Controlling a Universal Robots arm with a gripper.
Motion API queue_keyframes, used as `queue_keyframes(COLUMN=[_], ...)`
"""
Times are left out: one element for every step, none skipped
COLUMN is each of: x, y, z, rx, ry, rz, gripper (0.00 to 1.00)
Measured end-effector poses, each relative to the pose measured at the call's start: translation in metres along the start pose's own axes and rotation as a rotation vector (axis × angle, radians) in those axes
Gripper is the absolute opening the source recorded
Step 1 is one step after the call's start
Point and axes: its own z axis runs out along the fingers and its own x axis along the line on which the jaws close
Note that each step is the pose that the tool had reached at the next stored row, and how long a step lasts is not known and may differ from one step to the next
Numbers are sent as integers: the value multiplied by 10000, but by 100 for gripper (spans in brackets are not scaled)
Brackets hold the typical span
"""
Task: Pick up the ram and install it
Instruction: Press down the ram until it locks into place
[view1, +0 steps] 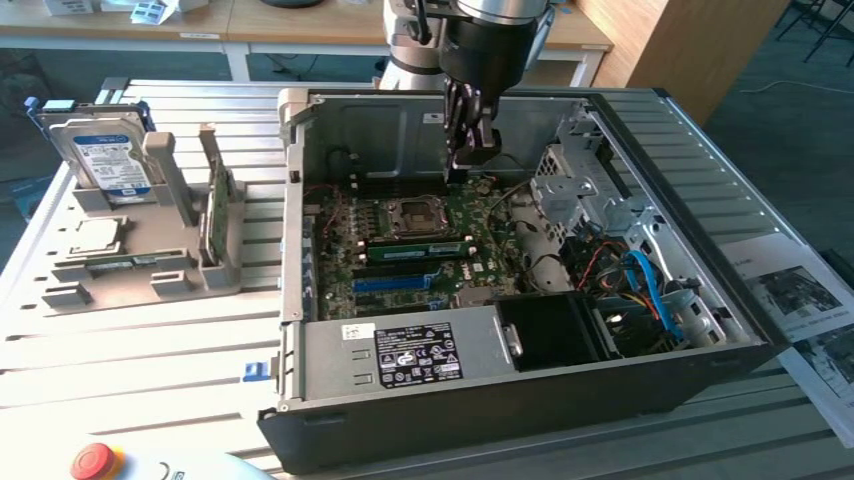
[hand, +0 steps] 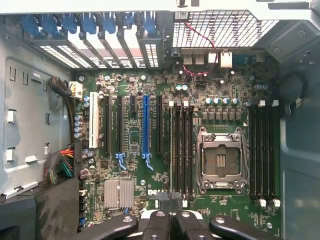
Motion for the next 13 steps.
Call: queue_keyframes(x=[0, 0, 0, 0, 0, 0, 1, 1, 1, 2, 2, 2, 3], y=[0, 0, 0, 0, -1, -7, -18, -33, -48, -67, -88, -107, -127], z=[0, 0, 0, 0, 0, 0, -1, -1, -1, -2, -2, -3, -4], rx=[0, 0, 0, 0, 0, 0, 0, 0, 0, 0, 0, 0, 0], ry=[0, 1, 1, 0, 0, 1, 1, 1, 1, 1, 0, 1, 1], rz=[0, 0, 0, 0, 0, 0, 0, 0, 0, 0, -1, -1, 0], gripper=[10, 10, 10, 10, 10, 10, 10, 10, 10, 10, 10, 10, 10])
